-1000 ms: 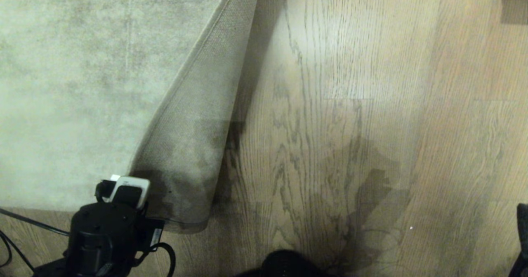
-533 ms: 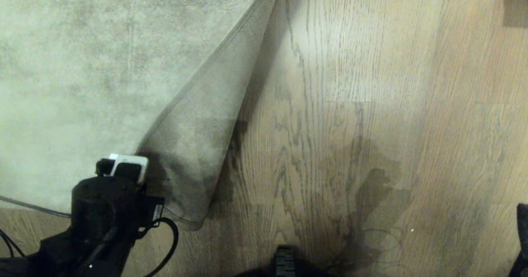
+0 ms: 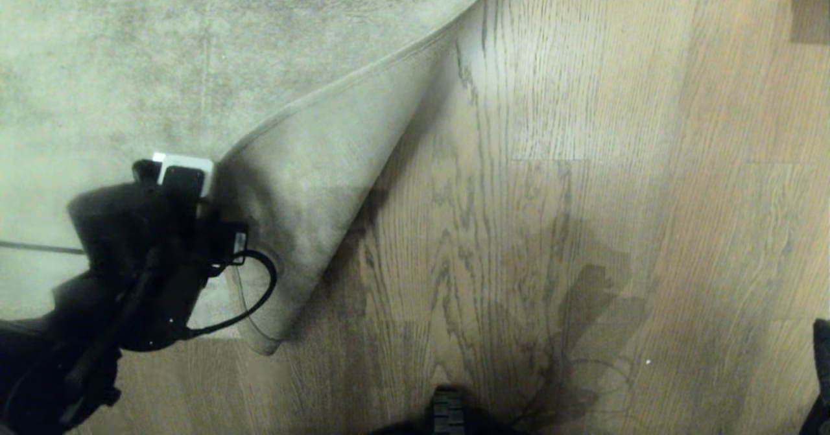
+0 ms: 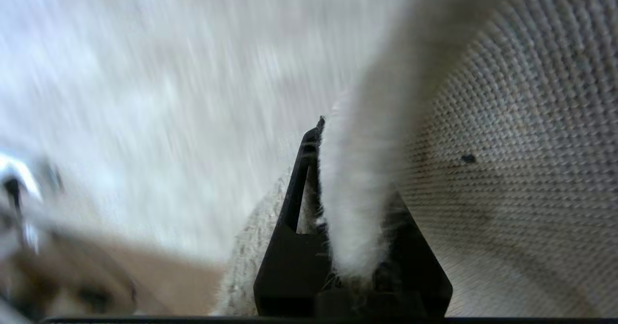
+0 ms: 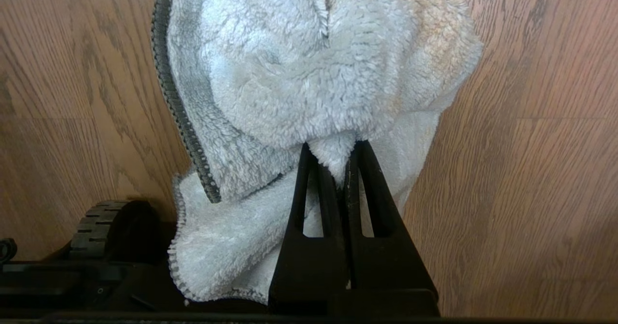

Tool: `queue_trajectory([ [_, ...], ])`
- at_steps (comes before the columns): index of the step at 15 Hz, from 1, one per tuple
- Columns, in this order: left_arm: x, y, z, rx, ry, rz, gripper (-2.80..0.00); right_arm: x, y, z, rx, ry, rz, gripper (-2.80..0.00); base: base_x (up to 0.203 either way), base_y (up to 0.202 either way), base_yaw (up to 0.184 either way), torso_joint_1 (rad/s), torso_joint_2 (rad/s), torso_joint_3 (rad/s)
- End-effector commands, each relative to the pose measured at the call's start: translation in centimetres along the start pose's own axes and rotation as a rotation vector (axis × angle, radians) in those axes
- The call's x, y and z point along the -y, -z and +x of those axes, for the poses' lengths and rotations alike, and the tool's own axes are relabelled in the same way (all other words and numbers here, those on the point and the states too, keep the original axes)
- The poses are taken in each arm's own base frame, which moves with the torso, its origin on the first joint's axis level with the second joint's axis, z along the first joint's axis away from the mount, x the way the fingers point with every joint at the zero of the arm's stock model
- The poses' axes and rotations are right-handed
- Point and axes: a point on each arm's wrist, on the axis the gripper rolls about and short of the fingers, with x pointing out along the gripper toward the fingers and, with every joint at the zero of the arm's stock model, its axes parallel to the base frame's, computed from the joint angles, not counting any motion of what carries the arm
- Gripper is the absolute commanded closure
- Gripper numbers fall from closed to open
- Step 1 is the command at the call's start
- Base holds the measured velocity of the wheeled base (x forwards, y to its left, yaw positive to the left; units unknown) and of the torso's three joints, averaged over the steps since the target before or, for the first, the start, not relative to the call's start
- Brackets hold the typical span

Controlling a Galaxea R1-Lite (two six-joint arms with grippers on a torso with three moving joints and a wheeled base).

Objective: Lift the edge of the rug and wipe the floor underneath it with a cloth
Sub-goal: Lift up the carpet

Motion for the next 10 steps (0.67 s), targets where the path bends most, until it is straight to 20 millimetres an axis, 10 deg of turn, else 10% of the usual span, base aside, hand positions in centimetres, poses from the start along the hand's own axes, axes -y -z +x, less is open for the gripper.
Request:
queue_trajectory([
  [1,-0.3,-0.9,0.8,0.072,-0.024,0.000,0.00,0.0,0.0,0.0,0.000,0.000,0.000,0.00,0.000,0.000,0.000,0.000,0.00,0.000],
  [10,1.4,5.0,0.9,0.033,-0.026,0.032,0.00,0.0,0.0,0.0,0.000,0.000,0.000,0.00,0.000,0.000,0.000,0.000,0.00,0.000],
])
